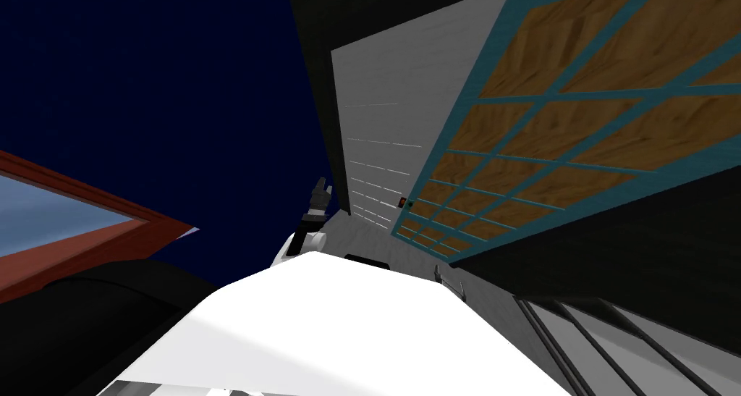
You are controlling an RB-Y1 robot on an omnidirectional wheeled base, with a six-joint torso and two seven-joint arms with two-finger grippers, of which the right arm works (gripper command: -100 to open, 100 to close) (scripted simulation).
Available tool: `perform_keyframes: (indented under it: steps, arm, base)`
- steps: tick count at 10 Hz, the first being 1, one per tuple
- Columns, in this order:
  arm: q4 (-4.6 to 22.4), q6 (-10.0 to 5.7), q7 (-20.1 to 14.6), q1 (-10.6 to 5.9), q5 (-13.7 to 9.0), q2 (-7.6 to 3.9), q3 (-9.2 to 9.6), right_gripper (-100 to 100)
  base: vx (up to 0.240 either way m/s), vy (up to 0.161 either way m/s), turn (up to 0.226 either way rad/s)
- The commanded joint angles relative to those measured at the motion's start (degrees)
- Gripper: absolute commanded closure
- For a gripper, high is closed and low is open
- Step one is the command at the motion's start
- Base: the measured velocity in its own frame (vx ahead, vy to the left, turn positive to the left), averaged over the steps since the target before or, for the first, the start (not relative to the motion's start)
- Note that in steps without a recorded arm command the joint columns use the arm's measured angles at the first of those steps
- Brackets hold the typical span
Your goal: Pull the door open
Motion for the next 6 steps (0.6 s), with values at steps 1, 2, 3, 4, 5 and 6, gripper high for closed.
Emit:
perform_keyframes:
  steps: [1,2,3,4,5,6]
  arm:
    - [0.7,-0.24,0.4,-1.52,-0.3,0.16,-0.56,-100]
    - [0.7,-0.28,0.6,-2.22,-0.4,0.28,-0.7,-100]
    - [0.7,-0.36,0.8,-3.54,-0.5,0.52,-0.79,-100]
    - [0.6,-0.42,0.9,-4.48,-0.5,0.7,-0.73,-100]
    - [0.5,-0.48,1.0,-5.42,-0.5,0.88,-0.66,-100]
    - [0.4,-0.51,1.1,-6.06,-0.5,1.01,-0.6,-100]
  base:
    - [0.161,-0.08,0.185]
    - [0.162,-0.05,0.128]
    - [0.194,-0.031,0.214]
    - [0.186,-0.028,0.168]
    - [0.173,-0.042,0.133]
    - [0.14,-0.064,0.111]
